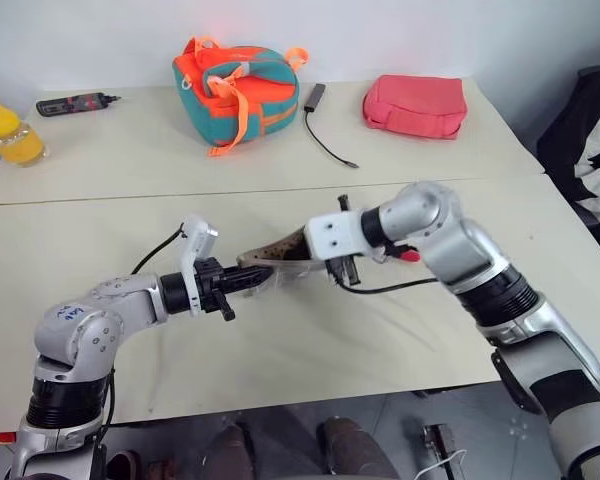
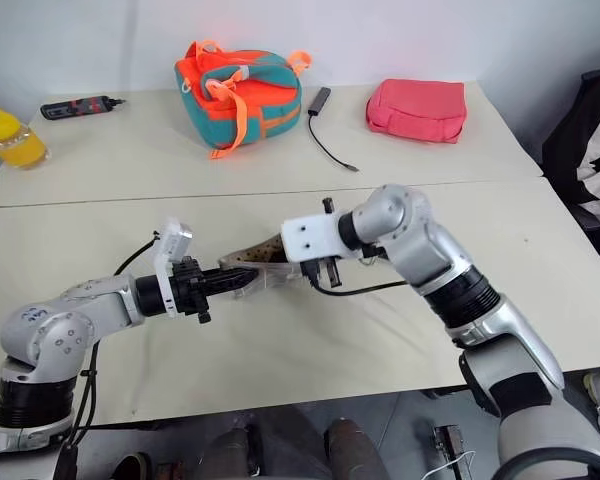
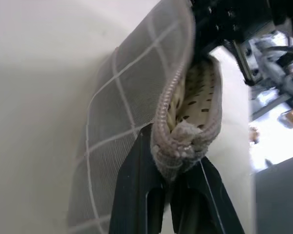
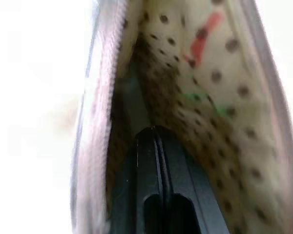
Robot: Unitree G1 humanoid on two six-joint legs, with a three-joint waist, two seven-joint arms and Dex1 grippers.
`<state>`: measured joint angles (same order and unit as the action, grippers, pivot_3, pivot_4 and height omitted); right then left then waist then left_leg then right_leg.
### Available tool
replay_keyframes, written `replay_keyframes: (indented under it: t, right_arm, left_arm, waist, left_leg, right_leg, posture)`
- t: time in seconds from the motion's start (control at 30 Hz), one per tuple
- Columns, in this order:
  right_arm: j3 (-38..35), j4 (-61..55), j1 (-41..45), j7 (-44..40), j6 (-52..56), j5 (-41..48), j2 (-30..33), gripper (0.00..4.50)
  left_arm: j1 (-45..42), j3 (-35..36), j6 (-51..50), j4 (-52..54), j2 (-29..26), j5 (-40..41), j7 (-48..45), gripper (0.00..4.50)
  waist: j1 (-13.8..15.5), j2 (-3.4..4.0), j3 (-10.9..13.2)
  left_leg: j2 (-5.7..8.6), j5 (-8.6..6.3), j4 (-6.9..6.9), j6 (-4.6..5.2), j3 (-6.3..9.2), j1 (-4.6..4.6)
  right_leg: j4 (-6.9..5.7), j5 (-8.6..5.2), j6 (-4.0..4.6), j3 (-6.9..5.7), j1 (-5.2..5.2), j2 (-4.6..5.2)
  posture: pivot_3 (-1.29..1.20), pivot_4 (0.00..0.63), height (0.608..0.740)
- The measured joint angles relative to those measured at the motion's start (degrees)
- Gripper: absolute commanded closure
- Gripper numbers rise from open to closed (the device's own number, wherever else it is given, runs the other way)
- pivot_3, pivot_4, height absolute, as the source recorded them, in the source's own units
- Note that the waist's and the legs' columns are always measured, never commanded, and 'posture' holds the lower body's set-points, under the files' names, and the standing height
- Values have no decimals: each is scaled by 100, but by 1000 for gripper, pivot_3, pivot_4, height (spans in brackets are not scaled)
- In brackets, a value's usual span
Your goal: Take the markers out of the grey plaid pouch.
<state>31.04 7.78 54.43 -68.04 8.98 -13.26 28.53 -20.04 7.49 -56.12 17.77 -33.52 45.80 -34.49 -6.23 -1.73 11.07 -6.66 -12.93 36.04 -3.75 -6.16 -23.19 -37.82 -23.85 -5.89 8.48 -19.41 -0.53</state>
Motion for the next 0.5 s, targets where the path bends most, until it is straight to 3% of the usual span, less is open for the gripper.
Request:
replay_keyframes:
  t: [0.07, 0.17, 0.33, 0.5]
  right_arm:
    - [59, 314, 0, 286, -172, -167, -192, 4455]
    - [10, 652, 144, 577, -304, -301, -334, 3928]
    - [-9, 884, 253, 830, -551, -418, -451, 2358]
    - [49, 1100, 171, 924, -884, -620, -473, 2358]
  left_arm:
    - [4, -26, 135, -29, 31, -110, 23, 4500]
    - [42, -15, 172, -31, 91, -115, 57, 4500]
    - [48, 11, 186, -32, 132, -114, 74, 4500]
    - [46, -19, 187, -42, 200, -120, 100, 4500]
  waist:
    - [-7, 0, 0]
    - [-19, 0, 0]
    - [-11, 0, 0]
    - [-21, -1, 0]
  left_leg:
    - [0, 0, 2, 0, -5, -1]
    - [-2, 0, 1, 0, -4, 0]
    - [0, 0, 4, 0, -2, 1]
    - [-1, 0, 3, 0, -2, 3]
  right_leg:
    - [-1, 0, 0, 5, 0, 0]
    - [-4, 0, 0, 4, 3, -1]
    - [-6, 0, 0, 0, 3, 1]
    - [-7, 0, 0, 1, 3, -1]
  posture:
    - [0, 150, 740]
    - [0, 150, 740]
    - [0, 150, 740]
    - [0, 150, 740]
